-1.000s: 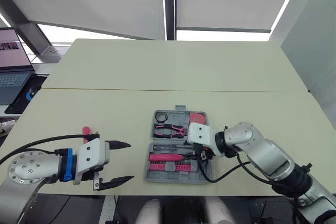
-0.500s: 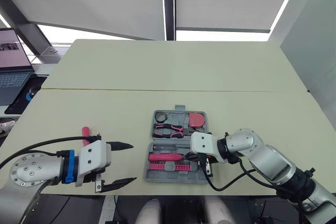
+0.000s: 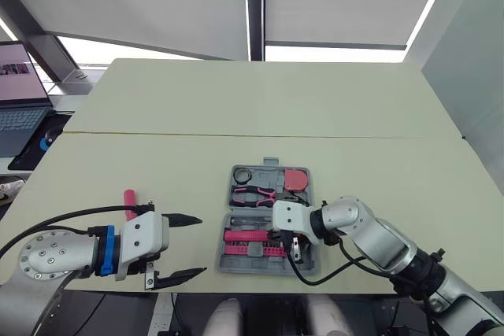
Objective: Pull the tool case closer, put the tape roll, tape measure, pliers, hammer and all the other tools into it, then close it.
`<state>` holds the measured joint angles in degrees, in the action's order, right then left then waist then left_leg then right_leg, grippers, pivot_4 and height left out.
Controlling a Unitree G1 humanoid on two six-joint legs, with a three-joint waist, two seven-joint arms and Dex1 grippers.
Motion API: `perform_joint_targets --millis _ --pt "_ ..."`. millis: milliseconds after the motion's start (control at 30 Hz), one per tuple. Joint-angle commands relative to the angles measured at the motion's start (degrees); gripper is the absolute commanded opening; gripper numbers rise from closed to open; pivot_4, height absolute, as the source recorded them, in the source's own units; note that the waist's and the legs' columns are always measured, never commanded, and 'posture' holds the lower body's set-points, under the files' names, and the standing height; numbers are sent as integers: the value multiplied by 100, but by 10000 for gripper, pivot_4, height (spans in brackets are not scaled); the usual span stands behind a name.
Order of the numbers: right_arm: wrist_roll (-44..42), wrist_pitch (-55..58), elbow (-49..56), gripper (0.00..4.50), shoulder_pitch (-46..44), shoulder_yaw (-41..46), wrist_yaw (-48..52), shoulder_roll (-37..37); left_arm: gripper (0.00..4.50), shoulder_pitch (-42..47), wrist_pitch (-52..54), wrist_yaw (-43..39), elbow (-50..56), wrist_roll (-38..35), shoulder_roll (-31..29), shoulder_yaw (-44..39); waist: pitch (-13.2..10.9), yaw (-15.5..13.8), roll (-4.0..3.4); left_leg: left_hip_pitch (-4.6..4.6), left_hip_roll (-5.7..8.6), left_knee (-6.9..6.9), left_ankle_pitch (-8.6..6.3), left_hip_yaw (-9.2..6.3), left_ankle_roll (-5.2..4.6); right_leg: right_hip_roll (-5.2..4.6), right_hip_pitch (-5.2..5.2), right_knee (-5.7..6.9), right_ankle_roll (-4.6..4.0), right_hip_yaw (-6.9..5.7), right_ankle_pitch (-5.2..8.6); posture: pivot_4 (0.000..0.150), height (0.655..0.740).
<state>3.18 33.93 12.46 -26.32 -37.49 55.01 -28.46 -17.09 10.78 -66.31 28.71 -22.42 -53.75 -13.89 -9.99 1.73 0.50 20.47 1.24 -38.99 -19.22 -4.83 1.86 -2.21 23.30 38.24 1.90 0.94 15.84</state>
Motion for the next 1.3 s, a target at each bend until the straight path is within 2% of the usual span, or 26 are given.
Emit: perform_joint_targets --millis 33,167,267,467,667,767,967,1067,1200,1300 --pt "220 -24 -294 329 29 -260 93 -69 45000 -5 -69 62 156 23 29 10 7 4 6 -5 0 0 0 1 0 0 -2 3 0 1 0 1500 7400" --pt "347 -333 -360 329 70 -332 144 -143 45000 -53 -107 89 116 43 42 18 26 3 17 -29 2 0 -2 8 -3 0 -12 20 0 5 1 1500 7400" --pt "149 -632 -239 329 50 10 13 95 45000 -116 -138 139 24 -10 119 -134 36 3 31 -38 2 1 -2 10 -3 0 -14 31 -2 6 2 1500 7400" --pt "-629 -591 636 329 248 1289 -96 122 45000 -85 -265 470 -472 -224 531 -856 35 -4 30 -36 -1 2 -2 10 -3 1 -4 42 -6 6 4 1500 7400" --pt "-1118 -687 1108 329 1074 3283 -232 -903 45000 -99 -271 979 -1418 -429 971 -1918 38 -65 36 -30 7 2 -2 9 -3 -8 -10 27 -6 3 5 1500 7400" --pt "-1156 -1013 708 329 1704 4164 -215 -1439 45000 -137 100 1602 -1828 -660 1315 -2500 39 -72 38 -26 5 3 -3 10 -4 -7 -9 25 -5 3 5 1500 7400" --pt "-1209 -1946 -36 329 2801 5379 -482 -1577 45000 -283 163 2236 -3009 -617 1496 -3277 41 -23 41 -46 -1 6 -3 25 -5 -2 -15 39 -5 13 5 1500 7400" --pt "-1339 -2195 -228 329 3283 5687 -393 -1590 45000 -362 92 2428 -3252 -600 1686 -3344 43 -22 44 -49 -3 7 -3 25 -5 -1 -18 42 -6 12 7 1500 7400" --pt "-1522 -2167 -421 7832 3584 5766 -209 -1662 45000 -506 55 2362 -3452 -625 1827 -3231 52 -19 58 -56 0 6 -3 34 -5 -6 -22 41 -6 25 7 1500 7400" --pt "-1645 -2177 -411 15411 3818 5723 -37 -1663 45000 -547 8 2258 -3630 -555 1784 -3137 59 -21 64 -57 -6 6 -3 28 -4 -2 -22 44 -7 23 7 1500 7400"
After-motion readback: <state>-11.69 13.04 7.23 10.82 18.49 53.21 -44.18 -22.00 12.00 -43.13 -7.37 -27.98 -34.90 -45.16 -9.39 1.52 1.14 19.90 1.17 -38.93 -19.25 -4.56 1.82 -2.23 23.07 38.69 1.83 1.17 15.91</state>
